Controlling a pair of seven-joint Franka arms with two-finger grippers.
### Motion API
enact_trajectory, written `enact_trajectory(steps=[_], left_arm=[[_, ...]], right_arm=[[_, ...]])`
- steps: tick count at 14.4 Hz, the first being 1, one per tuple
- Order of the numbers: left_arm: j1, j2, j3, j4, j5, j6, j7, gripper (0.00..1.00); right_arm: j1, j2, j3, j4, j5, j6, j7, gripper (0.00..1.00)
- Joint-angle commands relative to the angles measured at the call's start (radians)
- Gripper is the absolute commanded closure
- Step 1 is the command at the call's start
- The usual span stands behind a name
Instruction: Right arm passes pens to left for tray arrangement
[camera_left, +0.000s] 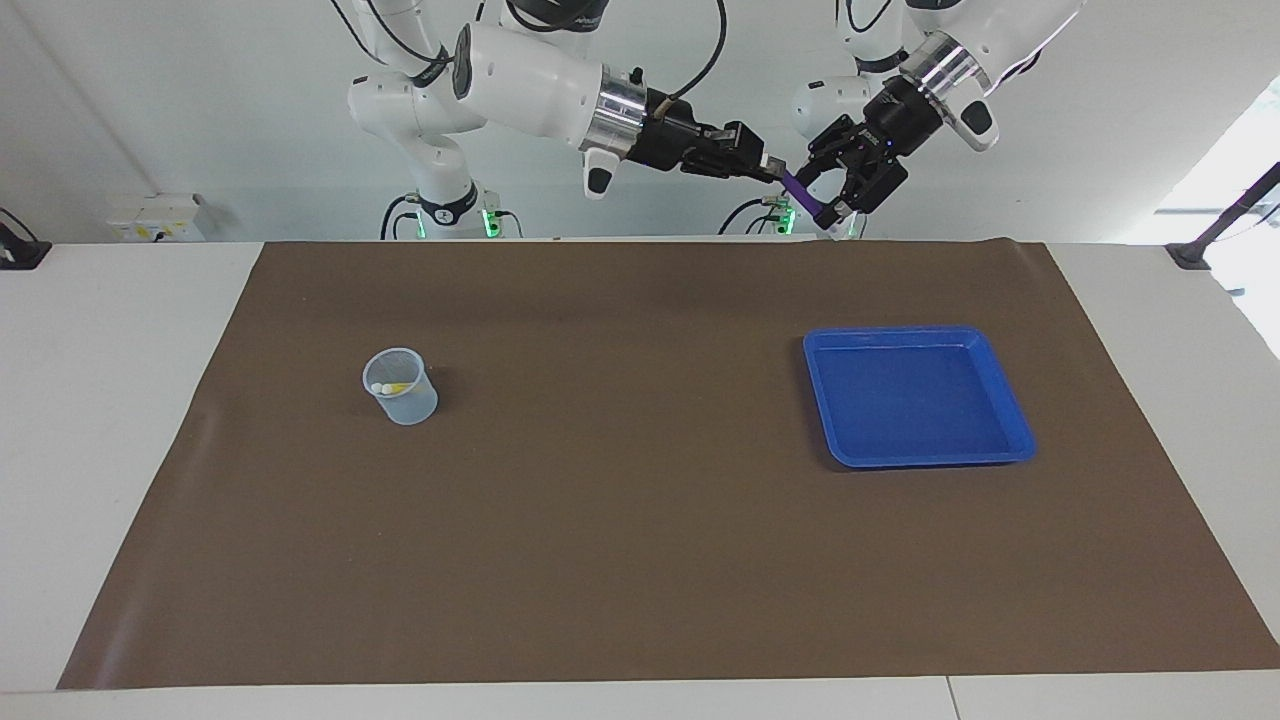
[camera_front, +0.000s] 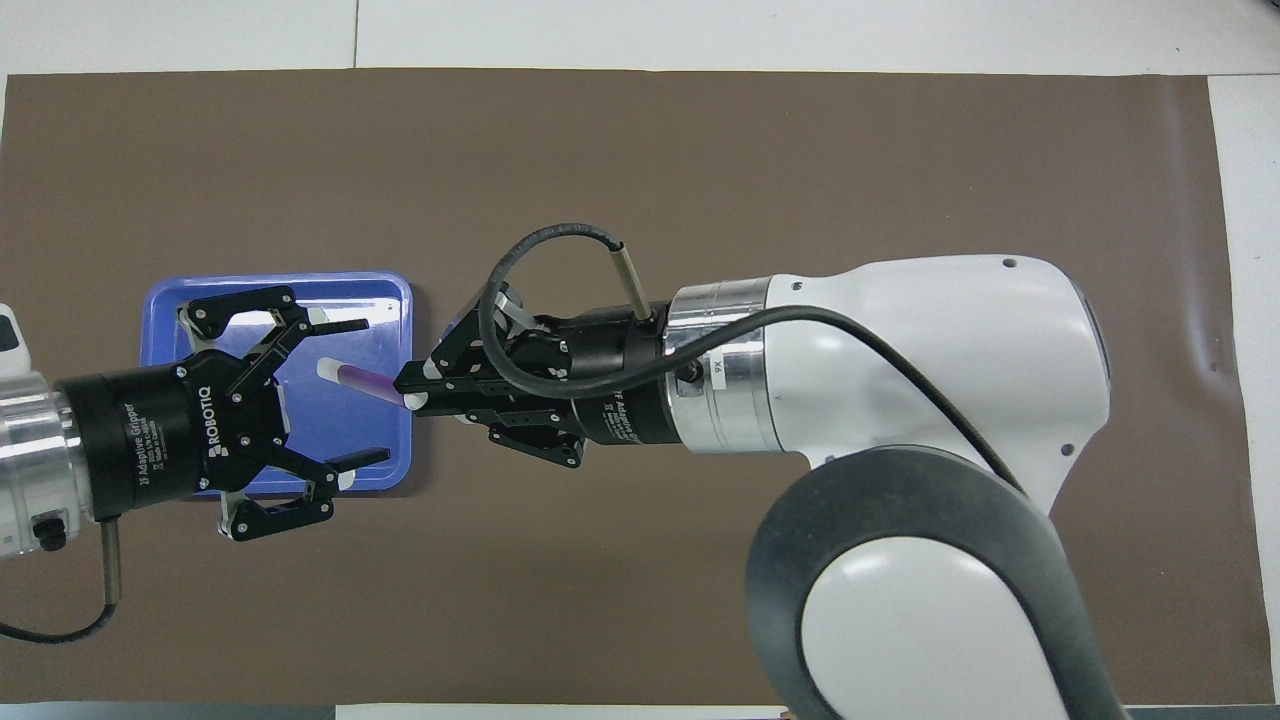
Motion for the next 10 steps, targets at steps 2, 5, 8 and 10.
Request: enact_trajectory(steps=[2, 5, 8, 10], left_arm=[[0.028, -0.029, -0.003, -0.028, -0.014, 0.006, 0.001, 0.15], [0.030, -0.029, -0.003, -0.028, -0.014, 0.006, 0.002, 0.31], [0.030, -0.029, -0.003, -0.026, -0.014, 0.009, 0.004, 0.48], [0.030, -0.029, -0.003, -0.026, -0.014, 0.006, 0.004, 0.56]], right_arm=[[-0.008, 0.007, 0.018, 0.011, -0.022, 0.013, 0.023, 1.00], [-0.008, 0.007, 0.018, 0.011, -0.023, 0.013, 0.023, 1.00], [-0.008, 0.007, 0.018, 0.011, -0.034, 0.015, 0.023, 1.00], [-0.008, 0.007, 0.018, 0.011, -0.034, 0.013, 0.023, 1.00]])
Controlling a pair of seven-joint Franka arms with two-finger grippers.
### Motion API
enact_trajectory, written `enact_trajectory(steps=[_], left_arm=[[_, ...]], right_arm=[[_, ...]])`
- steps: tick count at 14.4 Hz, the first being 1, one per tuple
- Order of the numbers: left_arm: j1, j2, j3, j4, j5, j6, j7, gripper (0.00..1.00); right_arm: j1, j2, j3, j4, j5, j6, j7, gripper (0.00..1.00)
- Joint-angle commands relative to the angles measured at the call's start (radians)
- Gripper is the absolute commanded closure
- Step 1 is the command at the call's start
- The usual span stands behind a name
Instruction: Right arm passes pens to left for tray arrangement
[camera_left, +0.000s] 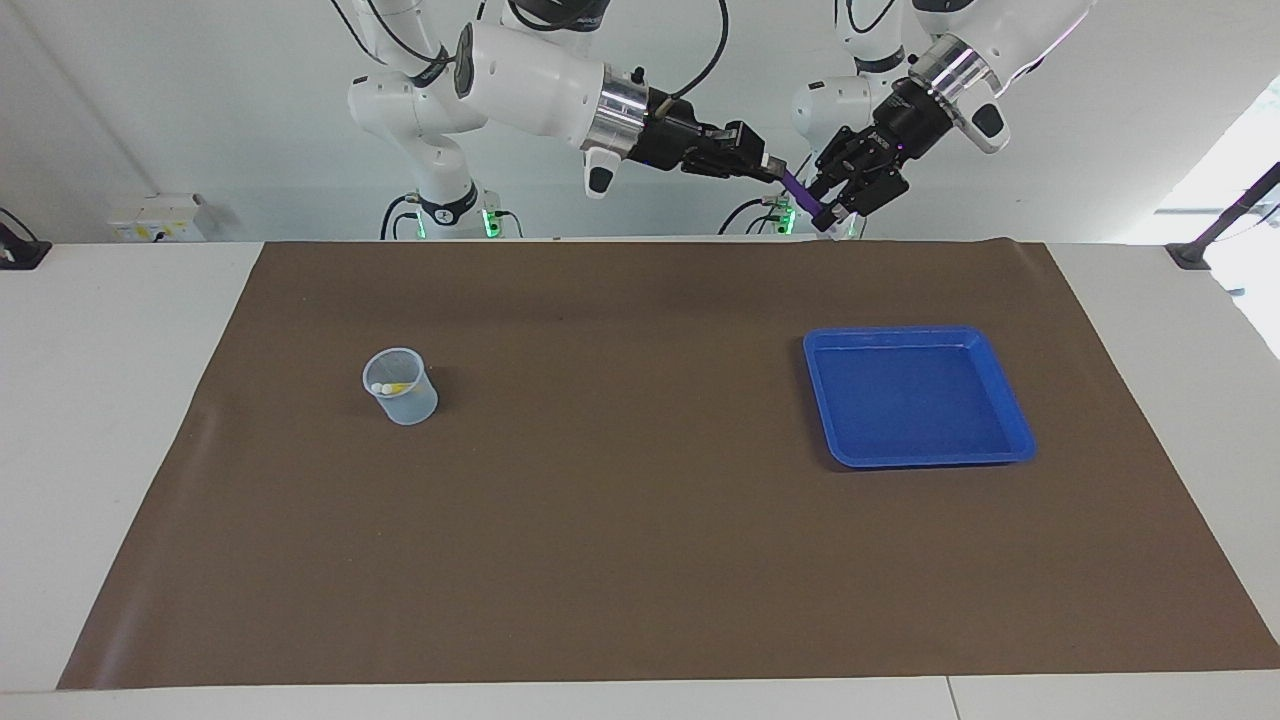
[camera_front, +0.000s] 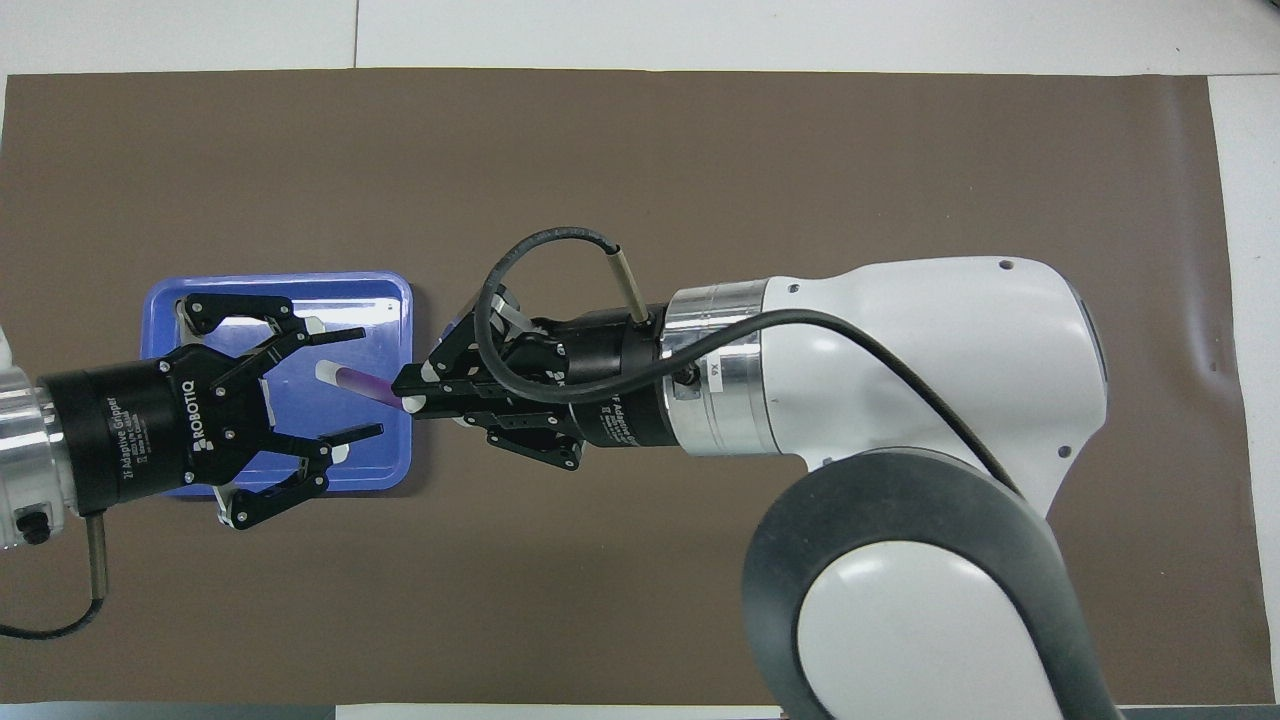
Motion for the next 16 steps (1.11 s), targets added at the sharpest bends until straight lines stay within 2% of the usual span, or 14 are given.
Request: enact_trajectory(steps=[1, 2, 3, 4, 5, 9, 10, 11, 12, 14, 16], left_arm=[[0.015, -0.029, -0.005, -0.025, -0.014, 0.006, 0.007, 0.61], [0.023, -0.029, -0.005, -0.025, -0.014, 0.006, 0.008, 0.67], [0.023, -0.029, -0.005, -0.025, -0.013, 0.006, 0.008, 0.79], [0.023, -0.027, -0.005, -0.025, -0.010, 0.006, 0.008, 0.97], [0.023, -0.029, -0.005, -0.027, -0.008, 0.006, 0.008, 1.00], [0.024, -0.027, -0.005, -0.025, -0.005, 0.006, 0.011, 1.00], [0.024, -0.027, -0.005, -0.025, -0.005, 0.008, 0.010, 1.00], [0.024, -0.027, -0.005, -0.025, -0.005, 0.008, 0.010, 1.00], [0.026, -0.027, -0.005, -0.025, -0.005, 0.008, 0.010, 1.00], [0.026, -0.026, -0.005, -0.025, -0.005, 0.011, 0.008, 1.00], [0.043, -0.026, -0.005, -0.025, -0.005, 0.014, 0.010, 1.00]], right_arm=[[-0.008, 0.007, 0.015, 0.011, -0.026, 0.013, 0.023, 1.00], [-0.008, 0.007, 0.015, 0.011, -0.026, 0.013, 0.023, 1.00], [-0.008, 0.007, 0.015, 0.011, -0.026, 0.015, 0.023, 1.00], [-0.008, 0.007, 0.015, 0.011, -0.026, 0.013, 0.023, 1.00], [-0.008, 0.007, 0.015, 0.011, -0.026, 0.013, 0.023, 1.00], [-0.008, 0.007, 0.015, 0.011, -0.027, 0.012, 0.026, 1.00], [-0.009, 0.009, 0.014, 0.011, -0.033, 0.006, 0.024, 0.80], [-0.012, 0.007, 0.014, 0.011, -0.064, 0.004, 0.024, 0.17], [-0.014, -0.002, 0.012, 0.008, -0.102, 0.001, 0.026, 0.00], [-0.020, -0.031, -0.002, -0.013, -0.139, -0.017, 0.023, 0.00], [-0.022, -0.068, -0.054, -0.050, -0.231, -0.054, 0.012, 0.00]])
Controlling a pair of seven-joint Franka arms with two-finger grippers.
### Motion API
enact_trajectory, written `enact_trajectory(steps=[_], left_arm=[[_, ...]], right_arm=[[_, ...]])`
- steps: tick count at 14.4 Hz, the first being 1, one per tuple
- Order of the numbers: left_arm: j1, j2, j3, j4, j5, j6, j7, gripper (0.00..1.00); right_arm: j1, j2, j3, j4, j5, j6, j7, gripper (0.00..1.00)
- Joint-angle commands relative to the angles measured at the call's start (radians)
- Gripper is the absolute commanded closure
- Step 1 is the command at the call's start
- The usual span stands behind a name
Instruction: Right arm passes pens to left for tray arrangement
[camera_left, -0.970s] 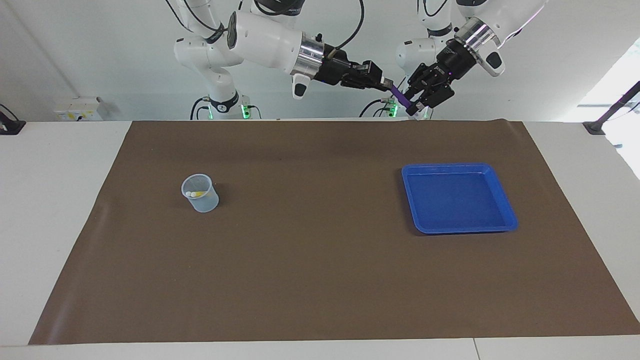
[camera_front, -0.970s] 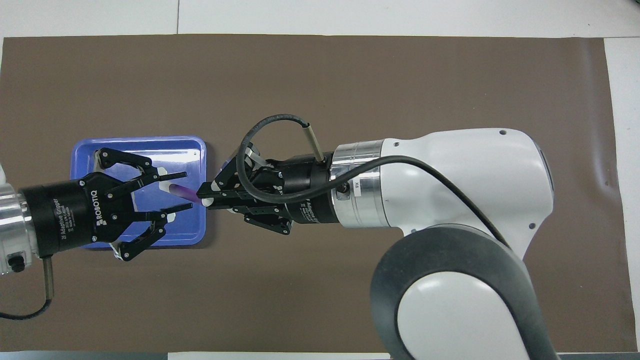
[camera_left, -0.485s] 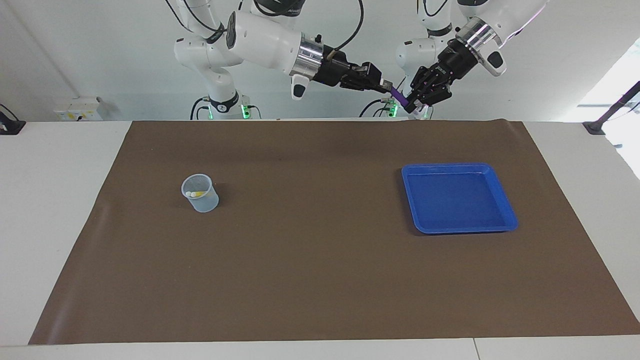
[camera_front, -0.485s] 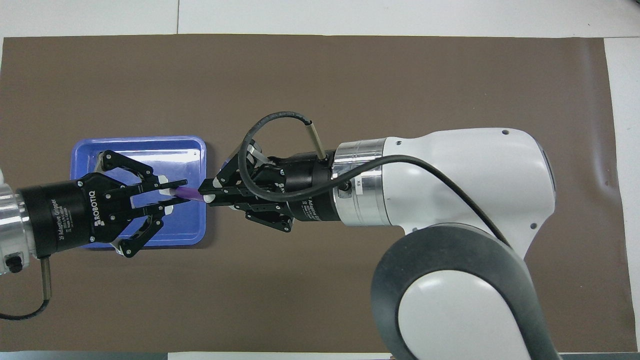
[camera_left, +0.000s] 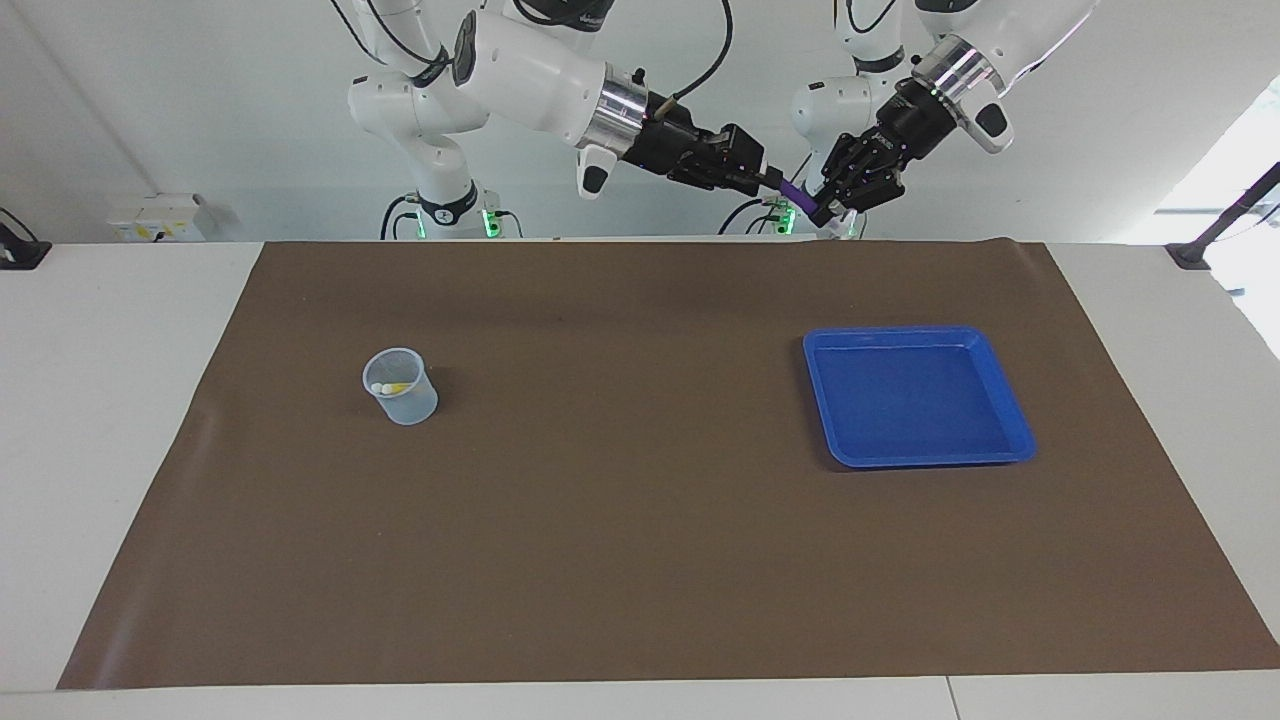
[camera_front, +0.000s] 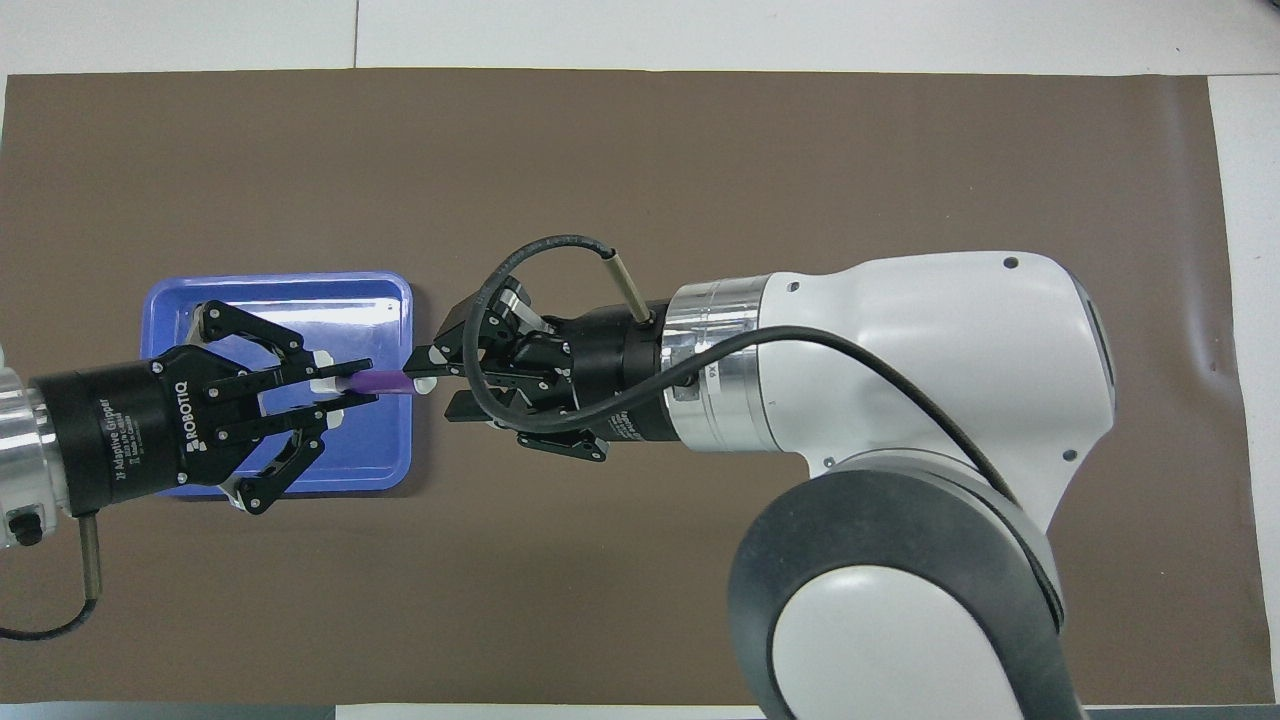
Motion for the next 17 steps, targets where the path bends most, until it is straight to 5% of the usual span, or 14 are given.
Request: enact_trajectory(steps=[1, 4, 8, 14, 17], left_arm=[[0.030, -0.021, -0.005, -0.021, -0.006, 0.016, -0.005, 1.00], [0.059, -0.015, -0.007, -0.021, -0.006, 0.016, 0.065, 1.00], [0.128, 0.058, -0.007, -0.019, 0.023, -0.019, 0.298, 1.00], [0.195, 0.241, 0.005, -0.001, 0.233, -0.022, 0.794, 1.00], [0.190, 0.362, 0.004, 0.069, 0.440, -0.034, 0.992, 1.00]], right_arm=[[-0.019, -0.067, -0.060, -0.052, -0.142, -0.086, 0.010, 0.00], [-0.019, -0.085, -0.131, -0.052, -0.401, -0.182, 0.011, 0.00], [-0.019, -0.090, -0.241, -0.055, -0.567, -0.280, 0.005, 0.00], [-0.019, -0.104, -0.307, -0.087, -0.808, -0.311, -0.188, 0.00], [-0.015, -0.110, -0.410, -0.126, -0.822, -0.269, -0.274, 0.00]])
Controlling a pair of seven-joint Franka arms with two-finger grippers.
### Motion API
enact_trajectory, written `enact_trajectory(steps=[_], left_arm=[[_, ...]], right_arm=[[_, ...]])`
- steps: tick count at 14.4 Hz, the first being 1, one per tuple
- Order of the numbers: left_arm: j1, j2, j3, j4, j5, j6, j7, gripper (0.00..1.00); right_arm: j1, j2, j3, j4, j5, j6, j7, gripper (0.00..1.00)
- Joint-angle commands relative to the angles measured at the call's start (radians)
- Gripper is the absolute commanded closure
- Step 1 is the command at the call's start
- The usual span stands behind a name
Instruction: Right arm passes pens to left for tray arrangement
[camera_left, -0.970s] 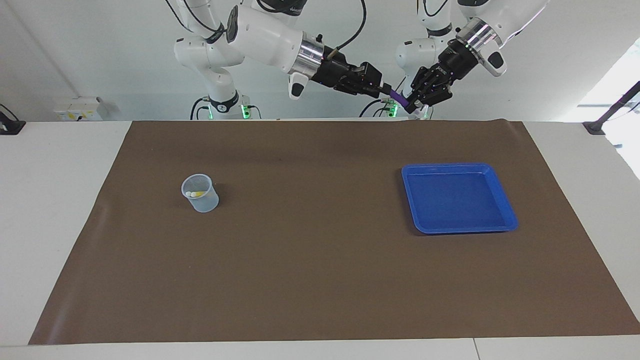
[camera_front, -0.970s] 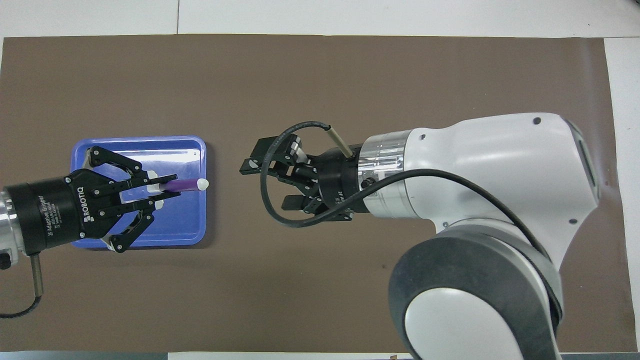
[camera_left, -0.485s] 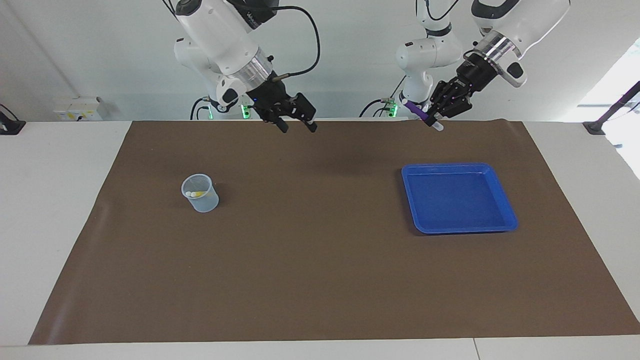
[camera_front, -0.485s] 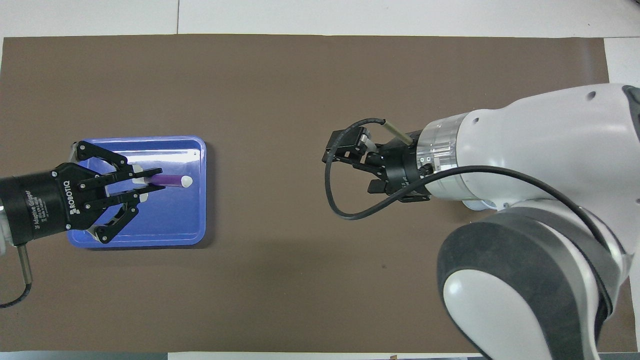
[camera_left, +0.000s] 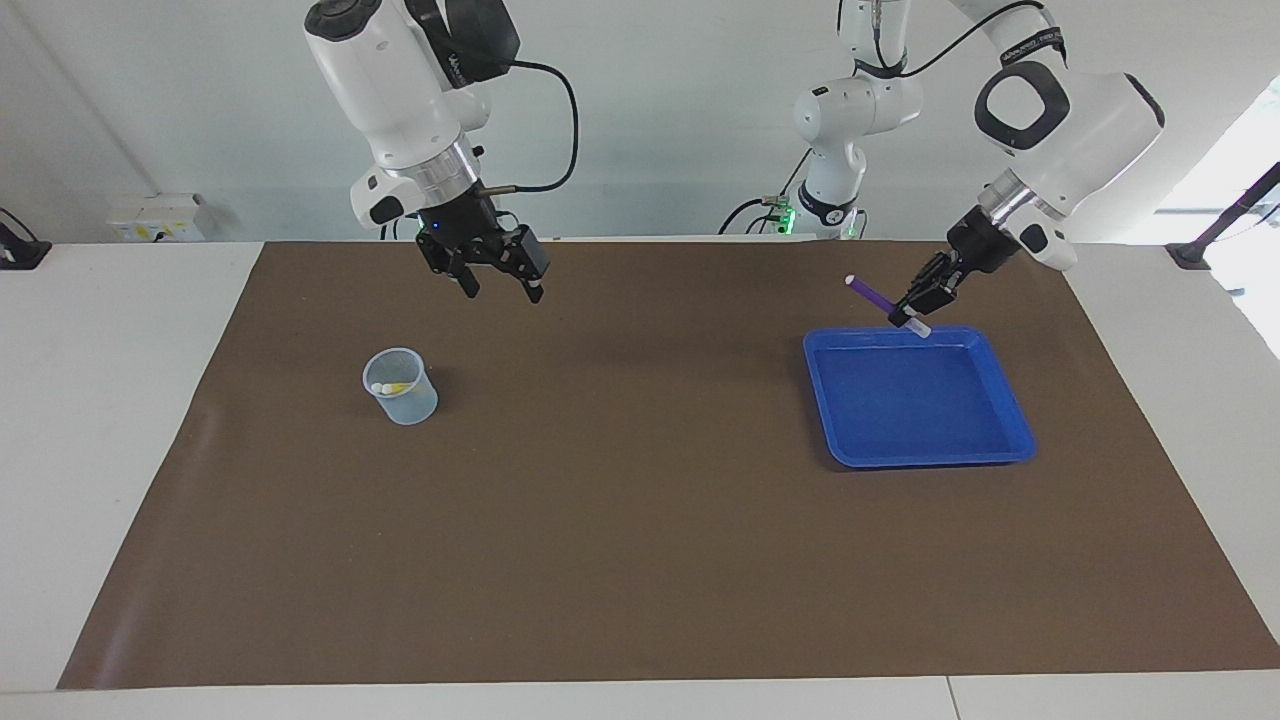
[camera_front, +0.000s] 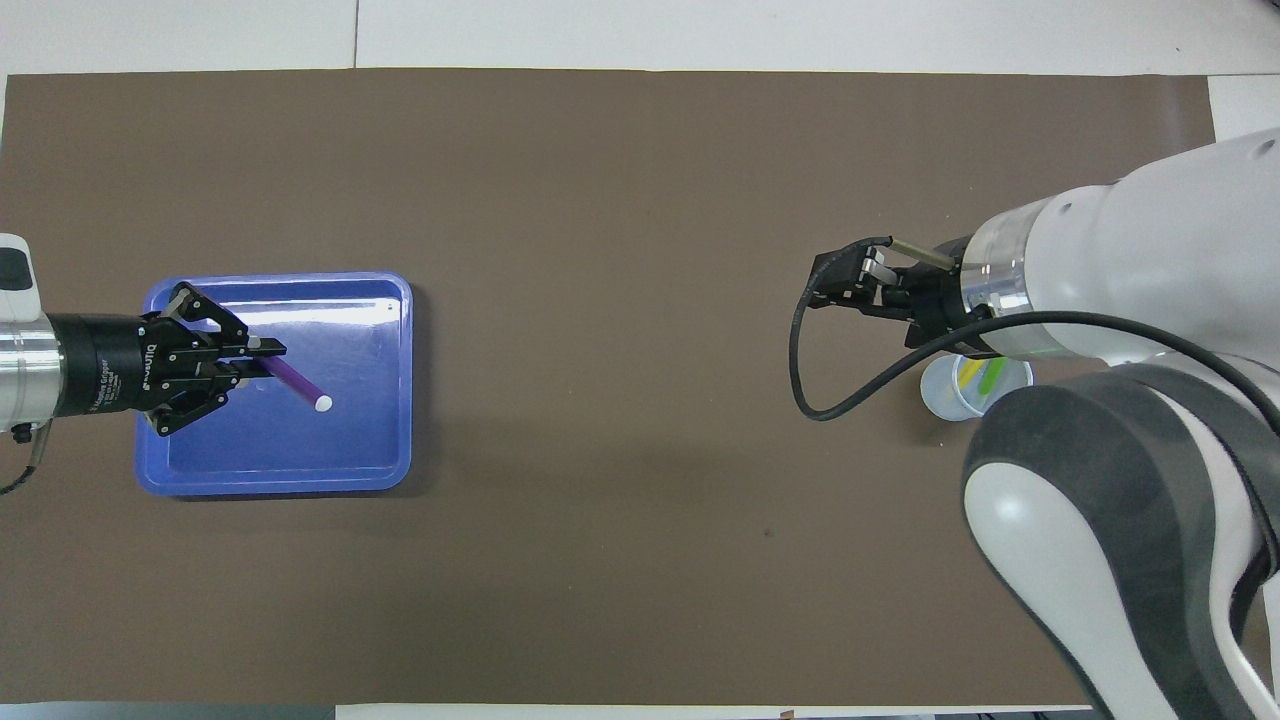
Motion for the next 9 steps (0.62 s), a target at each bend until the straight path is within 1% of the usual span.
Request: enact_trajectory(steps=[1, 3, 4, 5, 7, 9], left_arm=[[-0.011, 0.126, -0.003, 0.104, 0.175, -0.023, 0.145, 1.00], [-0.022, 0.206, -0.007, 0.148, 0.292, -0.020, 0.219, 1.00], [-0.031, 0.236, -0.007, 0.156, 0.324, -0.011, 0.266, 1.00], [-0.033, 0.278, -0.007, 0.180, 0.355, -0.009, 0.318, 1.00], [-0.072, 0.341, -0.007, 0.211, 0.453, -0.004, 0.356, 1.00], [-0.114, 0.399, -0.007, 0.233, 0.505, 0.029, 0.356, 1.00]], right_arm=[[-0.003, -0.032, -0.084, -0.060, -0.029, 0.054, -0.067, 0.00], [-0.001, -0.015, -0.114, -0.064, -0.128, 0.062, -0.067, 0.00], [-0.001, 0.000, -0.115, -0.064, -0.182, 0.062, -0.062, 0.00], [-0.001, 0.017, -0.134, -0.064, -0.224, 0.077, -0.053, 0.00], [-0.001, 0.062, -0.170, -0.061, -0.249, 0.097, -0.026, 0.00], [-0.003, 0.092, -0.186, -0.061, -0.281, 0.126, 0.049, 0.01]])
